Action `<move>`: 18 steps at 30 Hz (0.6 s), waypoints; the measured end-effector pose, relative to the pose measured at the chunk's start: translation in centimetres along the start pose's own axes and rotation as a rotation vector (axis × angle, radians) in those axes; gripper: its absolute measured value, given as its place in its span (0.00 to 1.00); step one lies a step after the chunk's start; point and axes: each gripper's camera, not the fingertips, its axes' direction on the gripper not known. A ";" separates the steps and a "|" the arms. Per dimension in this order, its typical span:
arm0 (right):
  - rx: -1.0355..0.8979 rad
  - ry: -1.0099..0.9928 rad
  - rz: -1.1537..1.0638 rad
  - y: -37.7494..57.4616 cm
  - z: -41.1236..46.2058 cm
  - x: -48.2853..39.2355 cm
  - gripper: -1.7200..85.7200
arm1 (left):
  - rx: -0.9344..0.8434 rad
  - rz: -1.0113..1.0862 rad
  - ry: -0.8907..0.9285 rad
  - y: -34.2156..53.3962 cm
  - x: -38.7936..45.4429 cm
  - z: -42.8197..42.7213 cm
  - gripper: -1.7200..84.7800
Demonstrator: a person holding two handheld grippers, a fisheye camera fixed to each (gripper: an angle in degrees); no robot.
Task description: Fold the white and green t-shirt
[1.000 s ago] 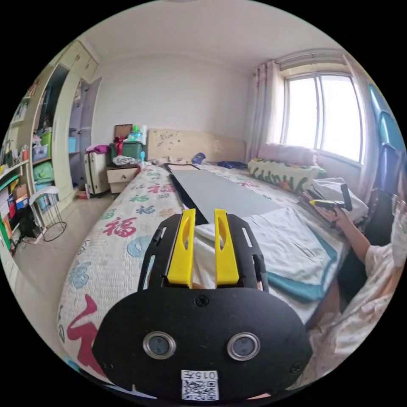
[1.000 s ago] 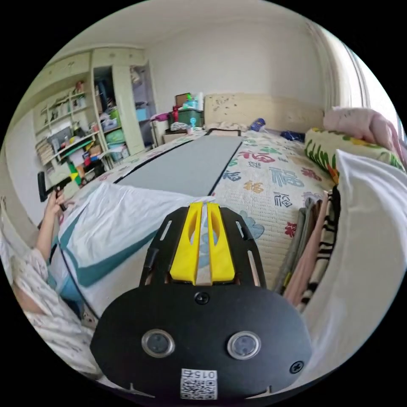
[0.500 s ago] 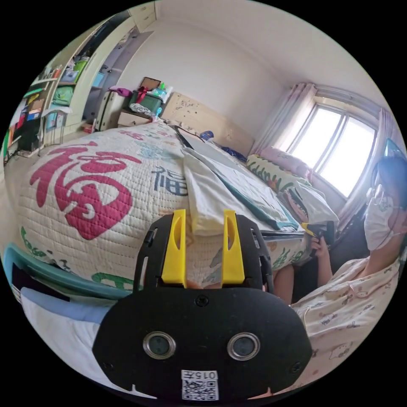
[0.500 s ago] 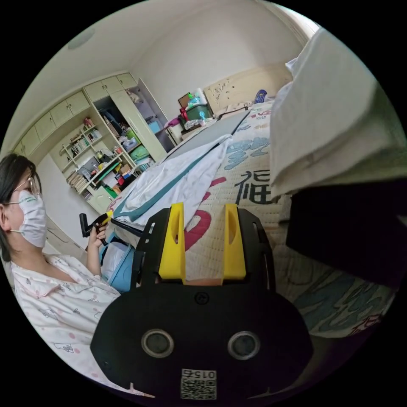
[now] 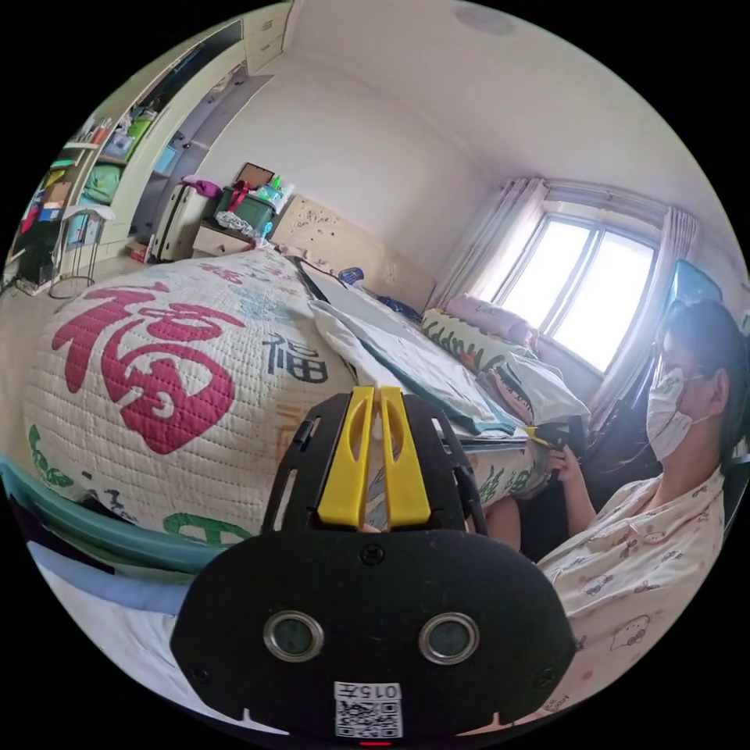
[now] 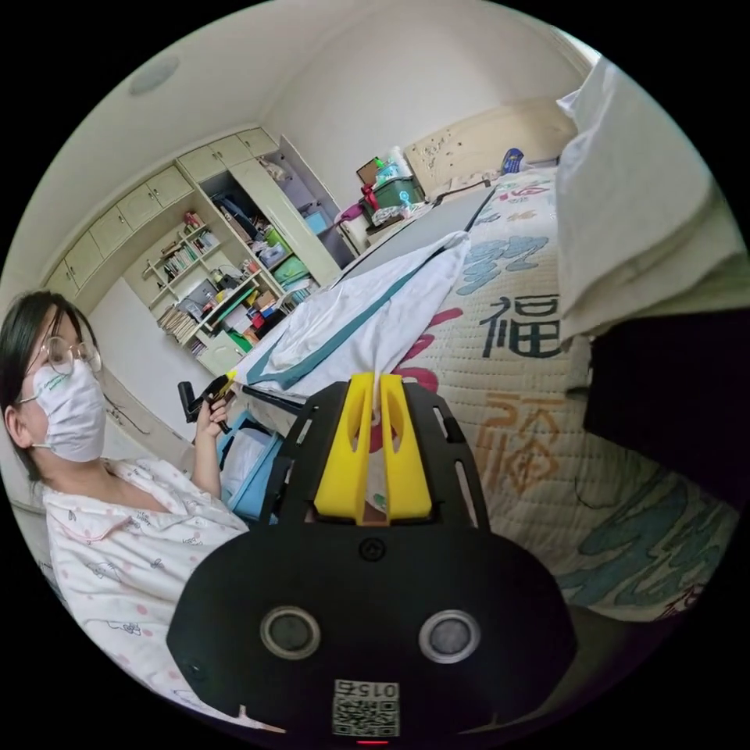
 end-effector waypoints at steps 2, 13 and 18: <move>0.010 0.028 0.004 2.0 -0.2 -0.1 0.02 | -0.037 0.026 -0.032 1.3 0.5 -0.3 0.02; 0.143 0.433 -0.372 9.9 0.3 -7.9 0.10 | -0.049 0.253 -0.283 5.4 5.4 -2.9 0.12; -0.042 0.253 -0.840 11.8 7.0 -15.3 0.12 | -0.214 0.716 -0.069 4.4 15.0 1.8 0.13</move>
